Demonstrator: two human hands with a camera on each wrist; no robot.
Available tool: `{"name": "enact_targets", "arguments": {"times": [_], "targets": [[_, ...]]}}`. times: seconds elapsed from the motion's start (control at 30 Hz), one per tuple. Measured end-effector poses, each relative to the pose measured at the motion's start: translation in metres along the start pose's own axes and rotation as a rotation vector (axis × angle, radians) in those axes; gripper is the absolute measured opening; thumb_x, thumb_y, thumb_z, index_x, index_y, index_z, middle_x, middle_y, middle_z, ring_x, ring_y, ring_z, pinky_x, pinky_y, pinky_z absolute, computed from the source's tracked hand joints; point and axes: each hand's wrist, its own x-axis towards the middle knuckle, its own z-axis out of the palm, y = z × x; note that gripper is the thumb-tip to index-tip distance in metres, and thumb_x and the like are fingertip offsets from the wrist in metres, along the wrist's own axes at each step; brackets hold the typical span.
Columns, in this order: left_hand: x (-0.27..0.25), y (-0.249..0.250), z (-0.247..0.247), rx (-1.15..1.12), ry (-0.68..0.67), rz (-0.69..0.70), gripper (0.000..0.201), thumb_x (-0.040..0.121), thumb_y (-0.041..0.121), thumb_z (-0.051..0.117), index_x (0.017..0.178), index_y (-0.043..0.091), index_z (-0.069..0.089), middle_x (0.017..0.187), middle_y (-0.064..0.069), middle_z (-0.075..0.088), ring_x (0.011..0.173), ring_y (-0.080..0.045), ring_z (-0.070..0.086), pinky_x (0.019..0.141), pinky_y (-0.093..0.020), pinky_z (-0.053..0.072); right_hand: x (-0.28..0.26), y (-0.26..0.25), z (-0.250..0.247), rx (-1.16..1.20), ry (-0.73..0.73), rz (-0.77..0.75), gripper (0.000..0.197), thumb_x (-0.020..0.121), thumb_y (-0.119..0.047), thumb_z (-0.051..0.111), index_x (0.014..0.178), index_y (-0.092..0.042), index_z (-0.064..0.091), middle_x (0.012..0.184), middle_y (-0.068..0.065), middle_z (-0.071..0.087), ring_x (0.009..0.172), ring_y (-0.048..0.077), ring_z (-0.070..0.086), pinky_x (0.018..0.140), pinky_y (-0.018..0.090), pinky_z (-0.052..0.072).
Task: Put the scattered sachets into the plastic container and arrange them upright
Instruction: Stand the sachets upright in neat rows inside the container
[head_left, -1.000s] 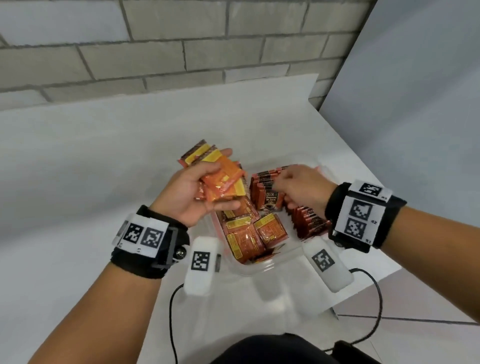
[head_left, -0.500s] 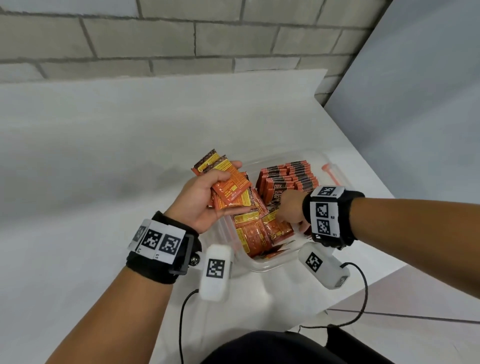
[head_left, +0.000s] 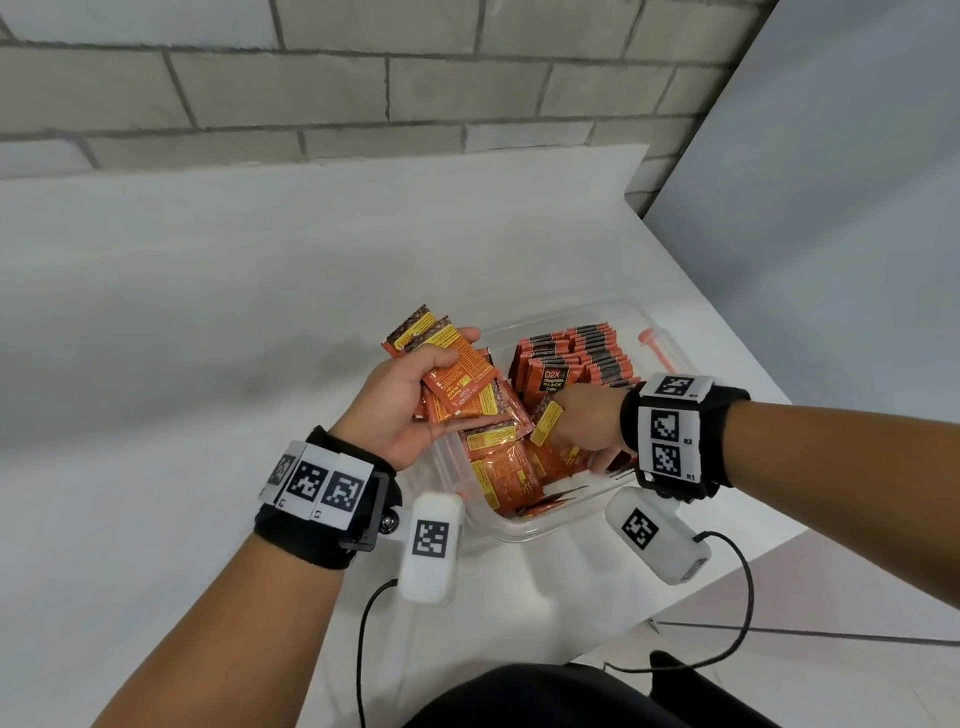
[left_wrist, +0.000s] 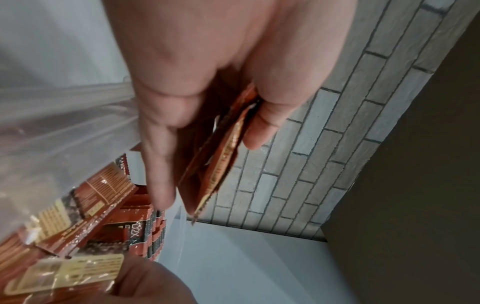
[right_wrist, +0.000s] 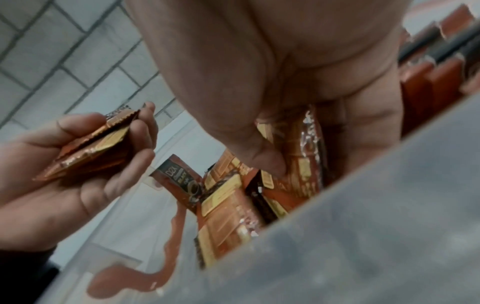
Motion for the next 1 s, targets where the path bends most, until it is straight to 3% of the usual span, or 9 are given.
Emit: {"name": "enact_targets", "arguments": {"times": [0.03,0.13,0.27,0.37,0.5,0.63,0.73,0.8,1.0], "targets": [[0.0,0.0,0.0,-0.001,0.003,-0.001,0.03,0.095,0.01,0.046,0.12,0.011,0.064,0.112,-0.014,0.067,0.107,-0.03,0.066,0.076,-0.053,0.057,-0.001,0.004,-0.003,-0.074,0.058,-0.055,0.032,0.095,-0.014,0.053,0.125,-0.004,0.055,0.121,0.009,0.062,0.107,0.021,0.06,0.094,0.023,0.047],[0.0,0.0,0.001,0.003,0.003,0.003,0.03,0.095,0.01,0.046,0.118,0.011,0.064,0.111,-0.013,0.068,0.106,-0.029,0.066,0.075,-0.052,0.058,-0.009,-0.001,-0.014,-0.086,0.194,-0.202,0.032,0.093,-0.023,0.053,0.118,-0.003,0.06,0.092,0.007,0.065,0.075,0.019,0.064,0.056,0.022,0.051],[0.0,-0.001,0.001,0.001,0.005,0.007,0.029,0.095,0.01,0.045,0.118,0.011,0.064,0.108,-0.013,0.069,0.104,-0.028,0.068,0.074,-0.051,0.058,-0.013,-0.001,-0.021,-0.166,0.258,-0.227,0.03,0.099,-0.02,0.042,0.112,0.002,0.057,0.094,0.01,0.061,0.081,0.023,0.06,0.047,0.014,0.042],[-0.001,-0.001,0.0,0.003,0.008,0.007,0.029,0.096,0.01,0.045,0.117,0.011,0.064,0.109,-0.014,0.069,0.103,-0.028,0.068,0.075,-0.051,0.058,-0.009,0.002,-0.02,-0.131,0.311,-0.243,0.021,0.098,-0.017,0.043,0.106,-0.004,0.057,0.078,0.002,0.054,0.078,0.02,0.054,0.051,0.012,0.039],[-0.002,0.001,0.001,0.014,0.017,0.001,0.029,0.095,0.011,0.046,0.118,0.012,0.064,0.112,-0.015,0.068,0.104,-0.028,0.068,0.077,-0.053,0.057,-0.014,0.006,-0.02,-0.094,0.328,-0.195,0.042,0.095,-0.02,0.047,0.133,0.0,0.047,0.131,0.016,0.055,0.118,0.029,0.054,0.092,0.031,0.046],[-0.003,0.003,0.002,0.032,0.026,-0.015,0.03,0.095,0.012,0.046,0.119,0.012,0.063,0.119,-0.022,0.064,0.108,-0.04,0.063,0.079,-0.054,0.057,-0.025,0.012,-0.033,0.122,0.34,-0.256,0.046,0.09,-0.016,0.053,0.134,-0.005,0.045,0.129,0.011,0.053,0.112,0.024,0.052,0.091,0.033,0.044],[-0.007,0.004,0.006,0.033,0.004,-0.016,0.029,0.095,0.013,0.045,0.118,0.013,0.063,0.107,-0.022,0.068,0.094,-0.044,0.067,0.079,-0.055,0.055,-0.039,0.018,-0.044,0.496,0.312,-0.43,0.011,0.084,-0.005,0.053,0.093,-0.011,0.057,0.089,0.009,0.054,0.079,0.019,0.049,0.068,0.031,0.042],[-0.01,0.004,0.011,0.045,-0.009,-0.001,0.029,0.096,0.013,0.045,0.118,0.012,0.063,0.098,-0.02,0.069,0.083,-0.04,0.069,0.076,-0.054,0.056,-0.046,0.019,-0.047,0.762,0.253,-0.535,0.011,0.084,-0.003,0.049,0.084,-0.014,0.052,0.079,0.007,0.053,0.069,0.017,0.048,0.059,0.028,0.039],[-0.016,0.0,0.036,0.074,-0.057,0.008,0.043,0.086,0.031,0.056,0.122,0.009,0.059,0.111,-0.021,0.068,0.093,-0.034,0.069,0.072,-0.048,0.059,-0.052,-0.003,-0.027,0.852,0.166,-0.734,0.016,0.094,-0.003,0.047,0.106,-0.01,0.055,0.084,0.006,0.063,0.062,0.016,0.054,0.052,0.026,0.041]]}}
